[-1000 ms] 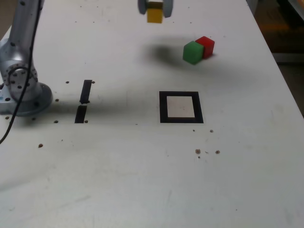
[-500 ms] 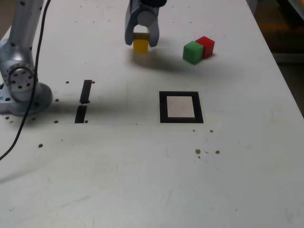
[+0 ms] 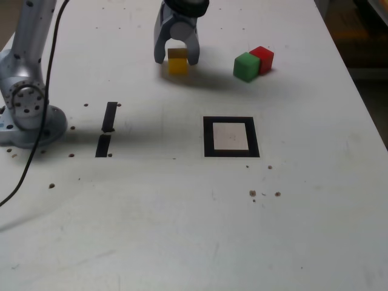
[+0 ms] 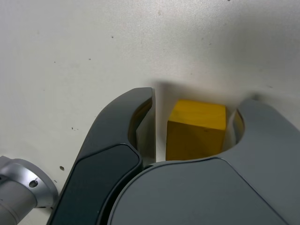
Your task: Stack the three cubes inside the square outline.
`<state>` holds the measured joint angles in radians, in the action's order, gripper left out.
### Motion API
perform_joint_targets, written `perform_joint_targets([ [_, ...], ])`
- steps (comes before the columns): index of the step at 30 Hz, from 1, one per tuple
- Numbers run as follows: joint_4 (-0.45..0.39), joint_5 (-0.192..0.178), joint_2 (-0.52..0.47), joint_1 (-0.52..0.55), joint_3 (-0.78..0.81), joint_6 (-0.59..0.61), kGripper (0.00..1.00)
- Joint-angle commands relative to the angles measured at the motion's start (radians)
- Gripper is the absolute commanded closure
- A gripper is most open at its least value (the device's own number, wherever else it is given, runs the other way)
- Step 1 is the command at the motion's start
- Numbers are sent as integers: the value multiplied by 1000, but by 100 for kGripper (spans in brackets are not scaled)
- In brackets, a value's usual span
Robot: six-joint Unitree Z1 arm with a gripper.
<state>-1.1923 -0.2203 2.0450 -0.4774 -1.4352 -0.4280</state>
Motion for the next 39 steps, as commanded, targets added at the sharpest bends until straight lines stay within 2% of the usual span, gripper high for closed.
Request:
perform_joint_targets([
  [1, -8, -3, -25, -1, -8, -3, 5],
  [7, -82, -11, -82, 13, -69, -6, 1],
  [11, -144, -21, -86, 54, -216, -60, 1],
  [14, -190, -16, -35, 90, -401, -166, 1],
  [18, -264, -9, 85, 108, -656, -324, 1],
  [20, -277, -12, 132, 107, -730, -378, 2],
  [24, -266, -18, 206, 105, -806, -472, 4],
  [29, -221, -20, 265, 111, -829, -556, 4],
  [34, -193, -29, 276, 125, -823, -578, 4],
  [39, -184, -24, 278, 140, -791, -573, 5],
])
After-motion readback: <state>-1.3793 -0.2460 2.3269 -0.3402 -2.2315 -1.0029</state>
